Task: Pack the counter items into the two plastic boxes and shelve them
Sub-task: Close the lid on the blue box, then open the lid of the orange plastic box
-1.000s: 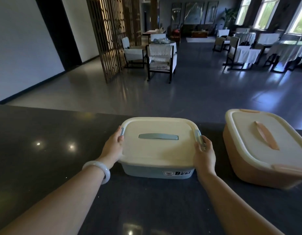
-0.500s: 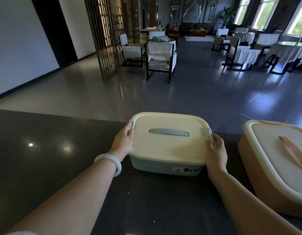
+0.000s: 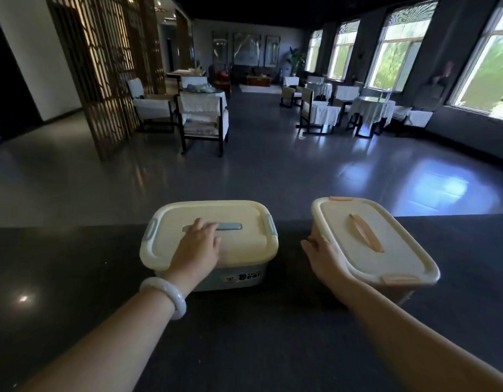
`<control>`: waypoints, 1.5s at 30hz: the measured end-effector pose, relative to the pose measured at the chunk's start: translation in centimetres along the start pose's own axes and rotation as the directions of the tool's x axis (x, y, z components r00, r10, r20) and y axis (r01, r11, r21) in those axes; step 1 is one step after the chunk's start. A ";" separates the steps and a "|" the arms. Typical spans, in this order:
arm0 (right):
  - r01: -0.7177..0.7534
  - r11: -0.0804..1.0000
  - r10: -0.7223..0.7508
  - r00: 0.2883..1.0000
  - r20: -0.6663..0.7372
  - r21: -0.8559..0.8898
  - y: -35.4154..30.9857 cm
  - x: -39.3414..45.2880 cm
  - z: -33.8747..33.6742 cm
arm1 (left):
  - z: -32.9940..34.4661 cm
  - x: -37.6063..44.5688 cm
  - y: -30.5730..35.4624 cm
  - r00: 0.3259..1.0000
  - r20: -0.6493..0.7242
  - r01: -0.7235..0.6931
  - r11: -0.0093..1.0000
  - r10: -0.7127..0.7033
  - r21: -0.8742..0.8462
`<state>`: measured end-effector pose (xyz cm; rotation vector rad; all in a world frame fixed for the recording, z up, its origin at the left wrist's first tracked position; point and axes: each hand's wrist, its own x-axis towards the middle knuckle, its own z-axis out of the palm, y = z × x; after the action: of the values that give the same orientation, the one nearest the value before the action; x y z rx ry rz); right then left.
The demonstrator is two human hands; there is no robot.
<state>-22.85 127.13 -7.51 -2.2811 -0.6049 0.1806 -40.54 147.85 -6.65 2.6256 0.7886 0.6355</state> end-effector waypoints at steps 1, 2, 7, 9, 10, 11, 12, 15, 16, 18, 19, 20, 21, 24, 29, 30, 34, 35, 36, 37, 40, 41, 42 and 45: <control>0.010 1.000 -0.010 1.000 -0.019 0.013 0.5 -0.2 -1.2 | 0.5 -0.2 1.8 0.998 -0.004 -0.057 0.998 0.057 -0.030; 0.015 0.999 -0.014 0.999 -0.030 0.030 1.1 -0.3 -2.5 | 1.0 -0.3 3.6 0.995 -0.004 -0.102 0.993 0.102 -0.050; 0.101 0.978 -0.113 0.992 -0.056 -0.184 5.4 0.7 -9.0 | 4.9 -0.1 11.9 0.975 0.072 -0.199 0.970 0.210 -0.139; 0.080 0.973 -0.096 0.993 -0.062 -0.217 7.6 1.3 -11.1 | 6.9 0.2 14.8 0.969 0.139 -0.187 0.972 0.206 -0.143; 0.060 0.963 -0.081 0.994 -0.070 -0.262 8.8 1.7 -12.0 | 7.9 0.4 16.3 0.965 0.177 -0.167 0.976 0.191 -0.140; 0.043 0.947 -0.070 0.995 -0.075 -0.317 10.1 2.1 -12.9 | 8.8 0.7 17.6 0.962 0.219 -0.136 0.981 0.164 -0.137; 0.031 0.933 -0.062 0.995 -0.075 -0.358 11.3 2.4 -13.7 | 9.7 0.9 18.8 0.957 0.261 -0.093 0.987 0.126 -0.133; 0.002 0.917 -0.023 0.999 -0.049 -0.400 14.1 3.9 -15.4 | 12.2 1.8 21.7 0.944 0.329 0.051 0.992 -0.011 -0.112; -0.006 0.917 -0.010 0.999 -0.036 -0.399 14.8 4.5 -15.7 | 12.9 2.0 22.4 0.941 0.333 0.100 0.990 -0.061 -0.102; -0.023 0.932 0.026 1.000 0.002 -0.361 15.7 5.7 -16.1 | 14.0 2.4 23.5 0.922 0.346 0.223 0.970 -0.176 -0.101; -0.040 0.943 0.050 0.998 0.023 -0.330 16.0 6.2 -16.2 | 14.5 2.4 23.9 0.905 0.354 0.290 0.951 -0.237 -0.105; -0.060 0.953 0.076 0.996 0.042 -0.299 16.4 6.7 -16.2 | 14.8 2.5 24.2 0.884 0.360 0.353 0.930 -0.297 -0.101; -0.081 0.959 0.101 0.993 0.059 -0.271 16.7 7.0 -16.0 | 15.1 2.4 24.4 0.863 0.365 0.409 0.907 -0.350 -0.097; -0.151 0.973 0.161 0.986 0.048 -0.173 17.8 7.3 -15.3 | 15.5 2.0 24.8 0.838 0.379 0.485 0.853 -0.392 -0.191; -0.212 0.967 0.207 0.977 -0.045 -0.141 18.4 6.0 -14.9 | 15.3 0.3 25.1 0.869 0.328 0.466 0.838 -0.371 -0.284; -0.204 0.970 0.200 0.979 -0.041 -0.133 18.4 5.6 -14.9 | 15.2 -0.1 24.9 0.873 0.318 0.458 0.845 -0.369 -0.277; -0.200 0.973 0.201 0.980 -0.006 -0.117 17.7 2.7 -15.0 | 14.0 -2.7 23.6 0.888 0.294 0.427 0.871 -0.353 -0.245; -0.198 0.973 0.199 0.980 -0.006 -0.120 17.5 1.6 -14.8 | 13.6 -3.7 23.1 0.892 0.290 0.422 0.870 -0.347 -0.254; -0.193 0.974 0.193 0.981 -0.008 -0.122 17.2 0.4 -14.7 | 13.1 -4.8 22.6 0.896 0.283 0.415 0.871 -0.341 -0.264; -0.184 0.975 0.184 0.983 -0.013 -0.124 17.0 -0.9 -14.5 | 12.7 -6.0 22.1 0.901 0.275 0.406 0.873 -0.334 -0.270; -0.169 0.977 0.167 0.986 -0.025 -0.127 16.0 -5.4 -13.7 | 10.9 -10.0 20.6 0.913 0.246 0.387 0.880 -0.325 -0.275; -0.169 0.978 0.167 0.986 -0.025 -0.123 15.5 -6.9 -13.4 | 10.2 -11.4 20.1 0.916 0.239 0.383 0.881 -0.324 -0.276; -0.168 0.979 0.166 0.986 -0.023 -0.117 15.0 -8.5 -13.0 | 9.3 -12.8 19.5 0.917 0.236 0.380 0.881 -0.321 -0.281; -0.162 0.981 0.159 0.987 -0.032 -0.104 13.1 -13.6 -11.5 | 6.3 -17.4 17.5 0.921 0.236 0.372 0.880 -0.310 -0.297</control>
<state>-26.44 105.38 -9.37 -2.4322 -0.4270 0.2039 -42.76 122.75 -10.19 2.1263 0.9620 0.3822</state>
